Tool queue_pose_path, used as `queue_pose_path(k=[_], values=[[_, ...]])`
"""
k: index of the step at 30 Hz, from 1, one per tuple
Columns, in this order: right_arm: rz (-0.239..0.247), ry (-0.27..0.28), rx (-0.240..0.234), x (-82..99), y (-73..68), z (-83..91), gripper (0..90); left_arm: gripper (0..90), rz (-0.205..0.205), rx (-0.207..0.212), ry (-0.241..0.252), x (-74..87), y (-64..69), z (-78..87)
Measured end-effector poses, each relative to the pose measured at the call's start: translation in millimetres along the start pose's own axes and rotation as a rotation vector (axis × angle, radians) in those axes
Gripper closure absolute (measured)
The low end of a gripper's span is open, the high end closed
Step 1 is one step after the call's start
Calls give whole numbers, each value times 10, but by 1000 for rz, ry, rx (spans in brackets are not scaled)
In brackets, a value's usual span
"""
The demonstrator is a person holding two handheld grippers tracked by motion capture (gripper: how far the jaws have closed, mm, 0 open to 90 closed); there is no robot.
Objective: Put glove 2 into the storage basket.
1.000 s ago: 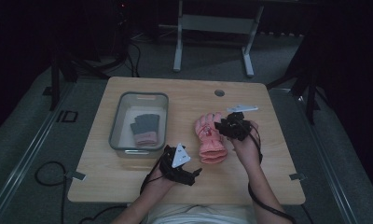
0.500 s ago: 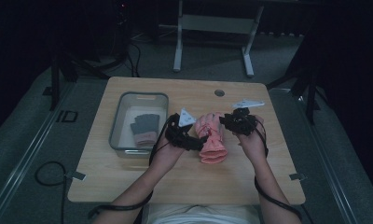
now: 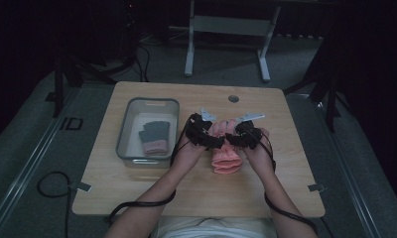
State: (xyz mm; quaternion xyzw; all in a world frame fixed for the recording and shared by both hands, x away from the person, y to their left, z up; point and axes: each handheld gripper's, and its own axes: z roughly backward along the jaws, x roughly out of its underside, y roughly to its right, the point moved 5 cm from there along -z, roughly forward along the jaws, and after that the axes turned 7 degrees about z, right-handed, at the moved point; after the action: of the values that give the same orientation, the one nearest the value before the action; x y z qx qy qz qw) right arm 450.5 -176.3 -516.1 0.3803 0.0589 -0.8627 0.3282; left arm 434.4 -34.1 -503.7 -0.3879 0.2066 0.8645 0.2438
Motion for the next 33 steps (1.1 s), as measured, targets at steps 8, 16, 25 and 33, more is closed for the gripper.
queue_pose_path(k=[8,16,25,33], values=[[-60,-83,-59,307,220,-152,400,128,79,4,-97,185,-137,-312],[-118,-106,-155,351,205,-272,400,155,229,105,-179,320,-276,-609],[-155,-127,-256,406,206,-345,537,331,311,283,-184,401,-295,-798],[-164,-80,-219,397,151,-286,640,723,256,293,-190,302,-216,-677]])
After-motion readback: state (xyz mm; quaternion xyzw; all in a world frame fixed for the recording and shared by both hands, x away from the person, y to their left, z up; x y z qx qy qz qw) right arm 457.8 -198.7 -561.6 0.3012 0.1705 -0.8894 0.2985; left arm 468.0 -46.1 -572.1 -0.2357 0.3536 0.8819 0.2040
